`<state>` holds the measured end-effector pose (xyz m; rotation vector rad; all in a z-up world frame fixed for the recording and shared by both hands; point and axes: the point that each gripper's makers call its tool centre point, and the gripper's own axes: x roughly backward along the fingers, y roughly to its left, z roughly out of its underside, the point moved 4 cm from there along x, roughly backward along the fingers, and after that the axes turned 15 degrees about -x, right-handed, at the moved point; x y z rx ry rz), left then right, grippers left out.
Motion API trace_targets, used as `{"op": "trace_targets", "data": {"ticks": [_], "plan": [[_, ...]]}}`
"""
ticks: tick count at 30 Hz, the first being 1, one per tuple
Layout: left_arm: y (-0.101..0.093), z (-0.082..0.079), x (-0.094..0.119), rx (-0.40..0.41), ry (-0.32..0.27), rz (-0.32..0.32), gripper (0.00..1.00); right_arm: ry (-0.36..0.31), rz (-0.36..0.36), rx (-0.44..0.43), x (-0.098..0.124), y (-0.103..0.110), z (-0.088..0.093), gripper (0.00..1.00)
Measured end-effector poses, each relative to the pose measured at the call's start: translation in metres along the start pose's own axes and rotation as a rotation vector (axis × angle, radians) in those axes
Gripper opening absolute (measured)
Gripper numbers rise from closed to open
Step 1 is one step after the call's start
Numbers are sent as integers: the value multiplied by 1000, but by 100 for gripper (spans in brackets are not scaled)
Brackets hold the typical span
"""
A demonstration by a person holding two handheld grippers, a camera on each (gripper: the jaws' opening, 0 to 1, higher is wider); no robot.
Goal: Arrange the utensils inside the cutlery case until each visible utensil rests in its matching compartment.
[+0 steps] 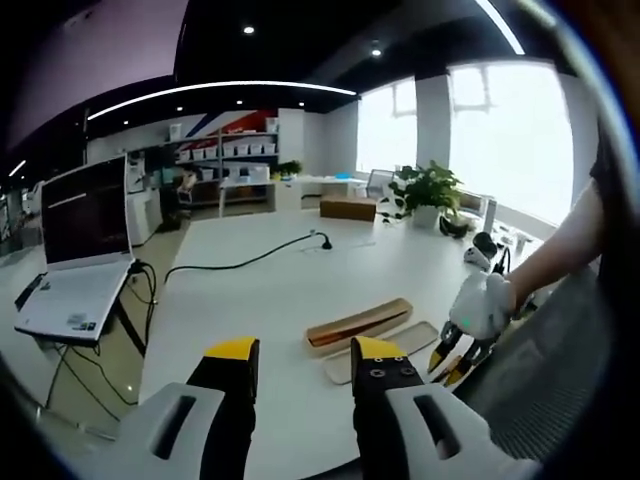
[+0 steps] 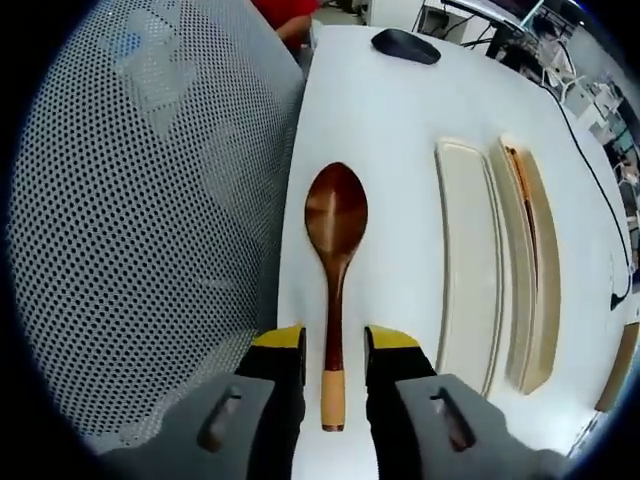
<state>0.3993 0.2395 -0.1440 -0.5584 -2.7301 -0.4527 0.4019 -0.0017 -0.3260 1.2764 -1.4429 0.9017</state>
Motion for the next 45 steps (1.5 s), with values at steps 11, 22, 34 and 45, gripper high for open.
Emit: {"op": "trace_targets", "data": {"ticks": [11, 22, 34, 45], "plan": [[-1, 1, -1, -12, 7, 12, 38, 1, 6, 23, -2, 0, -6, 13], [-1, 1, 1, -26, 8, 8, 37, 28, 12, 13, -6, -3, -10, 1], [1, 1, 1, -30, 10, -7, 37, 2, -1, -39, -5, 0, -8, 0], [0, 2, 0, -45, 21, -6, 37, -1, -3, -26, 5, -3, -10, 0]]}}
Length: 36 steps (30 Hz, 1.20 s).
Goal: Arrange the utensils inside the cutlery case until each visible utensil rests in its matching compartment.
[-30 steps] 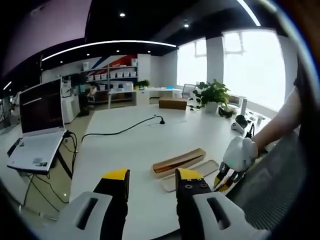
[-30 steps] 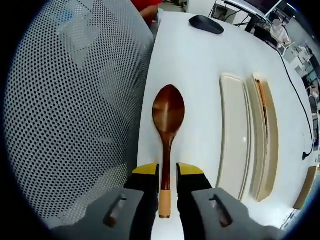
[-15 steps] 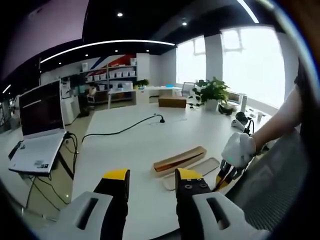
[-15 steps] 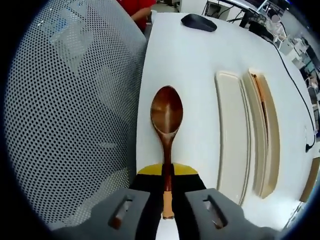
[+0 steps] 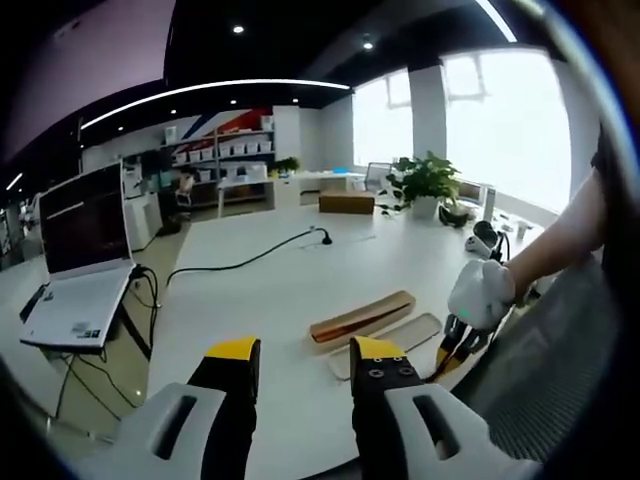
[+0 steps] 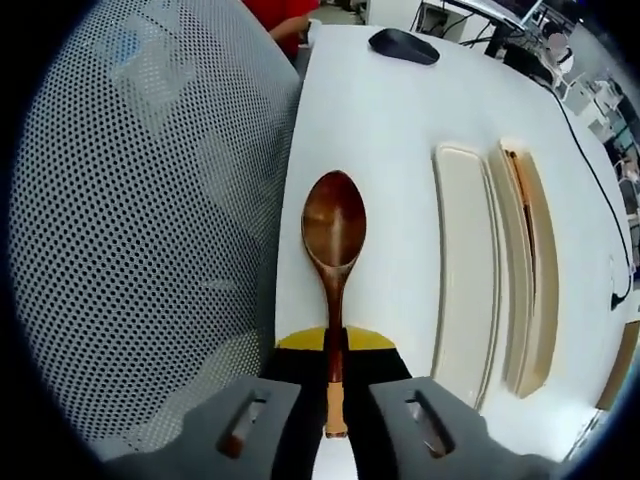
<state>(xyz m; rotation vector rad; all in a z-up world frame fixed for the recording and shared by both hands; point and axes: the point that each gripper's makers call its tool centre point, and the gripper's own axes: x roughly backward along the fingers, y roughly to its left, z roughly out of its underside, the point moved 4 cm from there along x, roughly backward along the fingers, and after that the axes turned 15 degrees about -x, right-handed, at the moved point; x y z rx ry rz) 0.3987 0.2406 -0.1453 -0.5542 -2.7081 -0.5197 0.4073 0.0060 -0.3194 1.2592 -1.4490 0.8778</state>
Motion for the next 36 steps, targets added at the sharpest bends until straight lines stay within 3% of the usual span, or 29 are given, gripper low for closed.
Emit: {"op": "trace_targets", "data": {"ticks": [15, 36], "plan": [[-1, 1, -1, -11, 4, 8, 37, -62, 54, -33, 27, -21, -10, 0], [-3, 0, -1, -16, 5, 21, 37, -98, 157, -34, 60, -76, -34, 0]]}}
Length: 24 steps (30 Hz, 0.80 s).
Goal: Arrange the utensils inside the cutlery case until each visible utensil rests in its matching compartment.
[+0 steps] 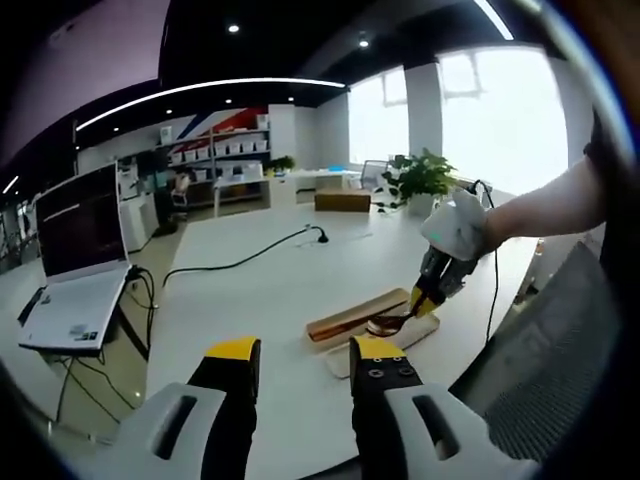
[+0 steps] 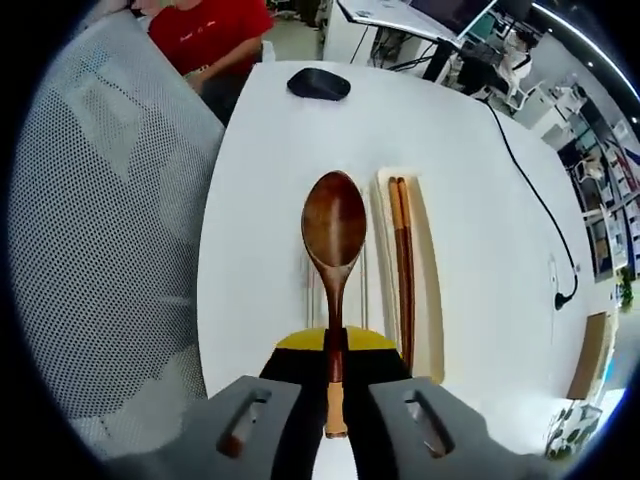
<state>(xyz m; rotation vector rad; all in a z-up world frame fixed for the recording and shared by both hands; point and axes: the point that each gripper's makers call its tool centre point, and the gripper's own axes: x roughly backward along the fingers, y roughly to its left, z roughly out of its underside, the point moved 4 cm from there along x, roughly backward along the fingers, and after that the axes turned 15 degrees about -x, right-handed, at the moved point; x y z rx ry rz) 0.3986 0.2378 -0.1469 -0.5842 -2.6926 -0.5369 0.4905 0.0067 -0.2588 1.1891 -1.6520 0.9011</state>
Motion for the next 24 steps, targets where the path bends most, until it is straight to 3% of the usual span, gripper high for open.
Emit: {"op": "trace_targets", "data": {"ticks": [14, 24], "plan": [[1, 1, -1, 15, 7, 2, 36, 13, 47, 15, -16, -45, -25, 0], [1, 2, -1, 19, 14, 5, 36, 45, 36, 32, -36, -53, -34, 0]]}}
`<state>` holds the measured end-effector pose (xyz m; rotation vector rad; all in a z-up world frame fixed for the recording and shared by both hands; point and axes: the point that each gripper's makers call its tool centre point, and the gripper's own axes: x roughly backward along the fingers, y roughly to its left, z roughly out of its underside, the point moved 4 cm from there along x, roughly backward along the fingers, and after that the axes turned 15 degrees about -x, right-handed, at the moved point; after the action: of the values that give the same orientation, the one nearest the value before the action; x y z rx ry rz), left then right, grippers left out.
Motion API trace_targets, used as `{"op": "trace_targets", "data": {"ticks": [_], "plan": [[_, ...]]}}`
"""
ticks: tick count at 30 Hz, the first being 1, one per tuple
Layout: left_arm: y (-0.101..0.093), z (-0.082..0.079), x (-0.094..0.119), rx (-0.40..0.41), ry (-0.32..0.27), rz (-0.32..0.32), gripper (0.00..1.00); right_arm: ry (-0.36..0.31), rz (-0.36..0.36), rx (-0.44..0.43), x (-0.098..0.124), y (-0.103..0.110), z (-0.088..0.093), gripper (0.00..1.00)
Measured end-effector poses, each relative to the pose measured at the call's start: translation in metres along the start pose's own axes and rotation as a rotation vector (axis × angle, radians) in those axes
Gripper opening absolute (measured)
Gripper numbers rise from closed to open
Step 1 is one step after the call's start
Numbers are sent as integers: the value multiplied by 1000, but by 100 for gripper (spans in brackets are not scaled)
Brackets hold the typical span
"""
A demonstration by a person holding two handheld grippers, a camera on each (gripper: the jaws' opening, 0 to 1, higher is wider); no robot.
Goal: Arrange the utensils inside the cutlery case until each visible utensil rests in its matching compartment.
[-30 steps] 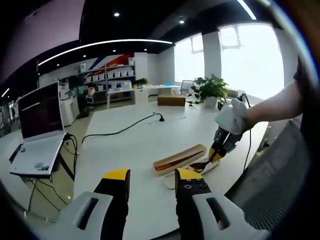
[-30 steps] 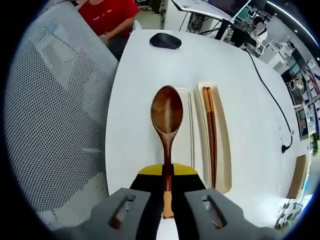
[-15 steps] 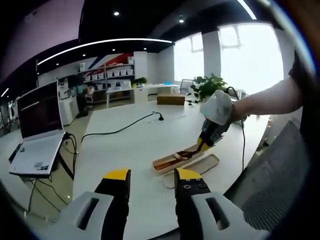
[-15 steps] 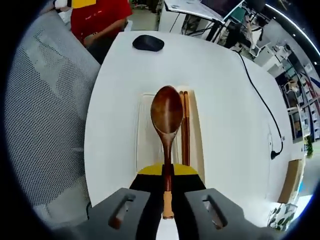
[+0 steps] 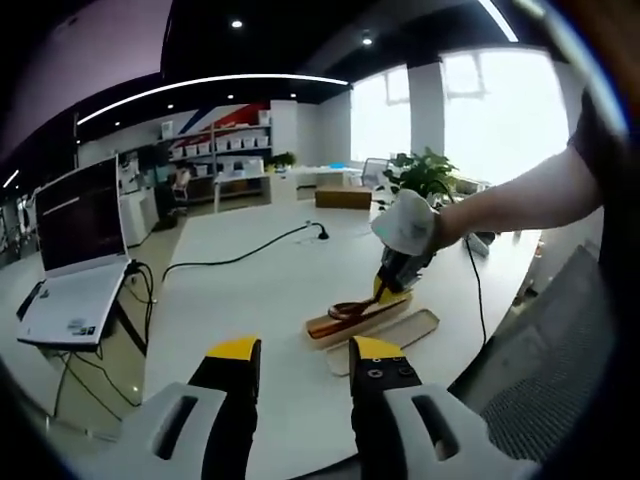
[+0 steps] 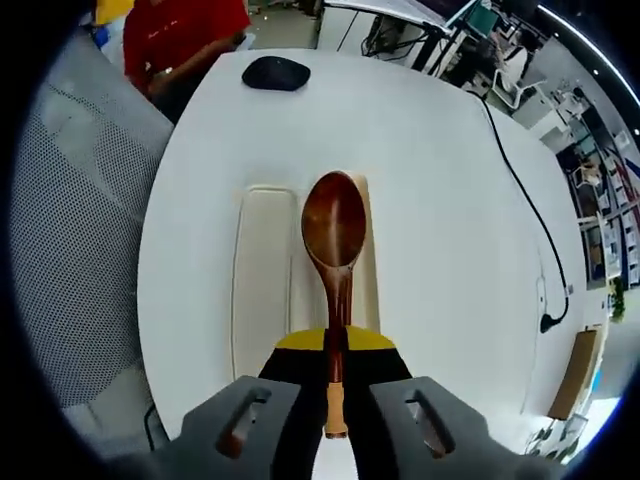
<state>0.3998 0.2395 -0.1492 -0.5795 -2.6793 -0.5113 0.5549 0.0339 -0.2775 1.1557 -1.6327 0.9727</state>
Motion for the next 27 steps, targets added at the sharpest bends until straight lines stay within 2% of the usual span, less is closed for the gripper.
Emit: {"op": "trace_targets", "data": {"ticks": [16, 27], "plan": [[0, 1, 0, 14, -1, -3, 36, 50, 5, 32, -20, -2, -10, 0], [-2, 2, -1, 12, 8, 12, 36, 93, 43, 120, -28, -5, -11, 0]]}}
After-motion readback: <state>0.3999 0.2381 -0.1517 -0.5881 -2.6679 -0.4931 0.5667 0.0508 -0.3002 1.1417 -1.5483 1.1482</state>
